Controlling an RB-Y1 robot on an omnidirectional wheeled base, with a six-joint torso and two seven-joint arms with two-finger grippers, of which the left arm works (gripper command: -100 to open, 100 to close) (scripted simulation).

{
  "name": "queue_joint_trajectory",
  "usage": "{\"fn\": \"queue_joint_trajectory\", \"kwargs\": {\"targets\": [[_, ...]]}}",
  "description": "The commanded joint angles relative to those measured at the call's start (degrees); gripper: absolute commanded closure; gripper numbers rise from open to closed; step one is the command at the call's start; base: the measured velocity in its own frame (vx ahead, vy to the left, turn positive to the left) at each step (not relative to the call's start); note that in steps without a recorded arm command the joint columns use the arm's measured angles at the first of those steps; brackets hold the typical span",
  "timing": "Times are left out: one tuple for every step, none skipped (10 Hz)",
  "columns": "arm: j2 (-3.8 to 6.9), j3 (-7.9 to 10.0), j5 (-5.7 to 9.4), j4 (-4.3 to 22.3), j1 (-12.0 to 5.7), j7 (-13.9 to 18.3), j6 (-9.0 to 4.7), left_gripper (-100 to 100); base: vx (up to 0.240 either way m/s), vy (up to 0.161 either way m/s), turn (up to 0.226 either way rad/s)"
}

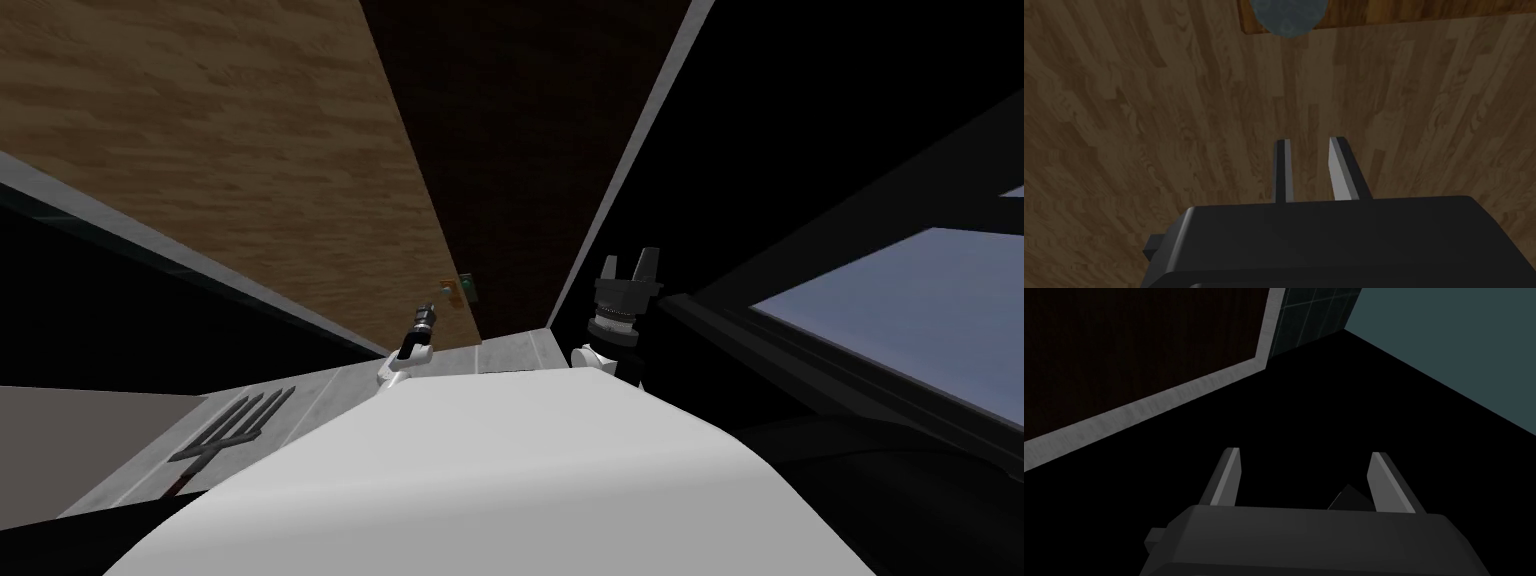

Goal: Pull the door open

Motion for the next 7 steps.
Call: {"fn": "queue_joint_trajectory", "kwargs": {"targets": [[-0.25,-1.19,-0.10,-0.9,0.09,0.4,-0.03,-100,-0.173,-0.079,-0.075],[-0.36,-1.82,-0.15,-1.4,0.11,0.6,-0.03,-100,-0.167,-0.085,-0.073],[-0.47,-2.38,-0.19,-1.8,0.12,0.8,-0.03,-100,-0.185,-0.071,-0.076],[-0.28,-2.03,-0.13,-1.7,0.32,0.7,-0.08,-100,-0.084,-0.029,-0.013],[0.52,-0.41,0.08,-0.6,1.38,0.6,-0.08,-100,-0.028,0.059,0.181],[0.85,0.33,0.17,0.0,1.76,0.5,-0.10,-100,-0.006,0.096,0.197],[1.23,1.33,0.27,0.8,2.14,0.3,-0.17,-100,0.049,0.120,0.130]]}}
